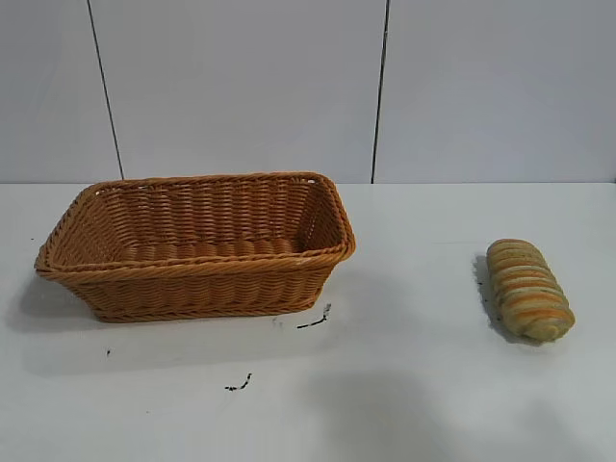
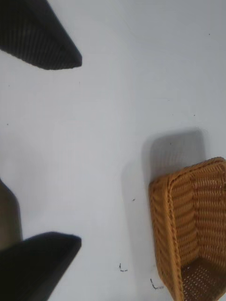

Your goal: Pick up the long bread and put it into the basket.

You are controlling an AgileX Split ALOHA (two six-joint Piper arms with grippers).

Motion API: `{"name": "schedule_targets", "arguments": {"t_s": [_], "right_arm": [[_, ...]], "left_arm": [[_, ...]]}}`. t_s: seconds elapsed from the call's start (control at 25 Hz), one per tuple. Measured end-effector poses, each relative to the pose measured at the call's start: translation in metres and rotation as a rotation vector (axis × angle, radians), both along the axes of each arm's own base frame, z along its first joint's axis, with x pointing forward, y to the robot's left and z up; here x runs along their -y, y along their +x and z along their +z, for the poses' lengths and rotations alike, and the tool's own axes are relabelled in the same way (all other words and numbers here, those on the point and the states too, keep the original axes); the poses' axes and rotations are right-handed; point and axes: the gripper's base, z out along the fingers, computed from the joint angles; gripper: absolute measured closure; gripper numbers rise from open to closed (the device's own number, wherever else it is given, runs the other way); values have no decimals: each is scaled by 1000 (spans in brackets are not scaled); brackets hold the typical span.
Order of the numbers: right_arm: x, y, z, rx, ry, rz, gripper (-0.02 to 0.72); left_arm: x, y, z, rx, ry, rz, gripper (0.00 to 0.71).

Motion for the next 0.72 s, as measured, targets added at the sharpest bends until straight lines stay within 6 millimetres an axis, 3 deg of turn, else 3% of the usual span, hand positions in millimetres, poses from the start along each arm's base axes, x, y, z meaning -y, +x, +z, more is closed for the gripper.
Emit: {"name": "schedule_targets", "arguments": {"t_s": [0.4,0.72], "right_arm": [[-1,97,-47,-212,-22,9,14],[-23,136,-65,-203,-18,47,14]], "left_arm": [[0,0,0,0,0,0,18],[0,0,0,0,0,0,18]]}}
